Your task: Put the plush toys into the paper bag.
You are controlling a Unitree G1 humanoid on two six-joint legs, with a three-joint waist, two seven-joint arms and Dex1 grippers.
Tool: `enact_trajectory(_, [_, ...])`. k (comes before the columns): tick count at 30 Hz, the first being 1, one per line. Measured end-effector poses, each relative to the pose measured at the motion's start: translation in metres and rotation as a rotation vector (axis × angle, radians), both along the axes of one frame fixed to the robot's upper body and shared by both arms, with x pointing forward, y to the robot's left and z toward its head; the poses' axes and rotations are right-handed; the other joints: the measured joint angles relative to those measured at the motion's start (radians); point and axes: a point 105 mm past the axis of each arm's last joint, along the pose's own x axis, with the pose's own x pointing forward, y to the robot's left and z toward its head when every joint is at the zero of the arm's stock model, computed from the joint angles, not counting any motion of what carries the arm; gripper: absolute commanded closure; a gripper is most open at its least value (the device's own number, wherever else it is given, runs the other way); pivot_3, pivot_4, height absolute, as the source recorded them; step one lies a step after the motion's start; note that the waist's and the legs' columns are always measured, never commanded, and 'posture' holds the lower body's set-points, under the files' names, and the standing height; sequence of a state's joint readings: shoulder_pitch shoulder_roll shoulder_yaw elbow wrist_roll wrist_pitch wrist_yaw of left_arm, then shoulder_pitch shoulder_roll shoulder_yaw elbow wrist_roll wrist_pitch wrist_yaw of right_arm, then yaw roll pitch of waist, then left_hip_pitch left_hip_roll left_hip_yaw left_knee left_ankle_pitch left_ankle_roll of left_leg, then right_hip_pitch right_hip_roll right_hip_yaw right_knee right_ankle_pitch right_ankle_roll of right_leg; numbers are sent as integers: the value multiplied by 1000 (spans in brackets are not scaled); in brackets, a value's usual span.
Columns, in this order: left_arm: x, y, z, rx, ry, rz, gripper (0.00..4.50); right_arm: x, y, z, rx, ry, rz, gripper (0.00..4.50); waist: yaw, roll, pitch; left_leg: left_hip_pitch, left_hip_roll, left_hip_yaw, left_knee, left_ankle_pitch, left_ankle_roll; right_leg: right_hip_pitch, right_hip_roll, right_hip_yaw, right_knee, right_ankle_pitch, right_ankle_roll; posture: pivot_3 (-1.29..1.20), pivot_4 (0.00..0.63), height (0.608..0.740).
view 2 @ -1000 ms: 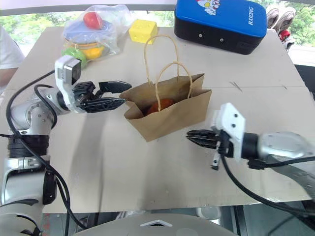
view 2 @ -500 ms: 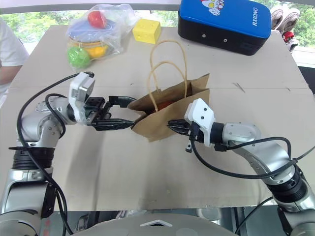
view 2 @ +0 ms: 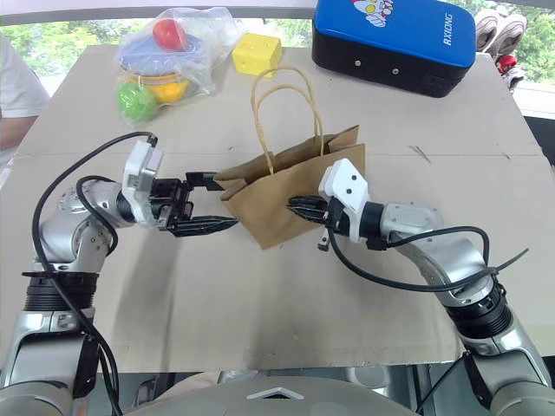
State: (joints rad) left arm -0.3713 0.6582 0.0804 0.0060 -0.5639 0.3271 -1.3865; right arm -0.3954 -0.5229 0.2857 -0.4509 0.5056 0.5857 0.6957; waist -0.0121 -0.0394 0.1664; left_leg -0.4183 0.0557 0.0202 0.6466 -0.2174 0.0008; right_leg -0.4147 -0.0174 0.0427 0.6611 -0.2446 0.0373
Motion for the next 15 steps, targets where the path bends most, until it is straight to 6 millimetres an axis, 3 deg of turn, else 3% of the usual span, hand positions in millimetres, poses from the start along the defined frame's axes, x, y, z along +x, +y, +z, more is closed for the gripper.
enact_trajectory(7, [12, -13, -12, -16, -50, 155, 0, 0, 0, 2, -4, -16, 7, 4468, -3, 0, 0, 0, 0, 0, 0, 0, 0, 0, 1, 0, 1, 0, 0, 0, 150, 740])
enact_trajectory(10, [15, -14, -14, -28, -61, 191, 668, 2, -2, 4, 2, -23, -6, 4500, -2, 0, 0, 0, 0, 0, 0, 0, 0, 0, 0, 0, 0, 0, 0, 0, 150, 740])
enact_trajectory(15, [14, -18, -15, -69, -82, 202, 3012, 4, -12, 3, 25, -13, -54, 4500, -1, 0, 0, 0, 0, 0, 0, 0, 0, 0, 0, 0, 0, 0, 0, 0, 150, 740])
